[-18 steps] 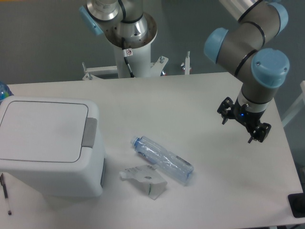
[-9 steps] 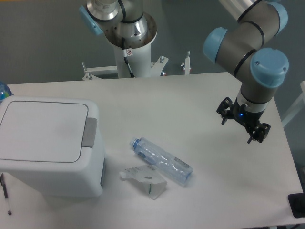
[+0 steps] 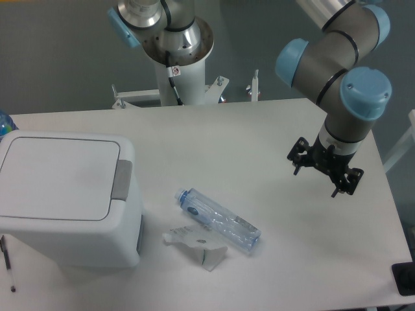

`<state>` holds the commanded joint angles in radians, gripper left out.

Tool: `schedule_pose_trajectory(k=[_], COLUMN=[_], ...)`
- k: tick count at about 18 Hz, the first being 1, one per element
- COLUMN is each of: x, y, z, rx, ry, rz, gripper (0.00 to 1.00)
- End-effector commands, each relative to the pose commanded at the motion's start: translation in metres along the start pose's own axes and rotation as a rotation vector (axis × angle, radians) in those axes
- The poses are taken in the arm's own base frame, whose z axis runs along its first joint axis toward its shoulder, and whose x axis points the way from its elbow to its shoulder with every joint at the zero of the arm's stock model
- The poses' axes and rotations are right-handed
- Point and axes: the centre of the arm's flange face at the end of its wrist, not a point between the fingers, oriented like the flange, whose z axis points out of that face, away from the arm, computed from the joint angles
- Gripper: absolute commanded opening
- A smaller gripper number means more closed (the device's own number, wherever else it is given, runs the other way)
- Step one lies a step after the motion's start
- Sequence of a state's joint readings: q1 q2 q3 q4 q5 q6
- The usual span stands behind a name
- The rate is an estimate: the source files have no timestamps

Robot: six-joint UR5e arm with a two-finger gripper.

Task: Open the trash can
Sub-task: 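Move the open gripper over the water bottle toward the trash can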

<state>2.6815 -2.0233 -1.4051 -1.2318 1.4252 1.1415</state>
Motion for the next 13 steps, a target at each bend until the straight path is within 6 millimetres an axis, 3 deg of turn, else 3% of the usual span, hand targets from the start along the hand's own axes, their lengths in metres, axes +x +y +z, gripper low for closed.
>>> schedule_pose_trajectory(k=[5, 8, 13], x=[0.003, 0.002, 0.025], y=[-0.011, -0.042, -0.083], z=[-0.002, -0.008, -0.010], rx=[0.012, 0.023, 0.033], ry=[-0.001, -0.018, -0.018], rz=[-0.086, -0.178, -0.301], gripper=[1.00, 1.00, 1.00])
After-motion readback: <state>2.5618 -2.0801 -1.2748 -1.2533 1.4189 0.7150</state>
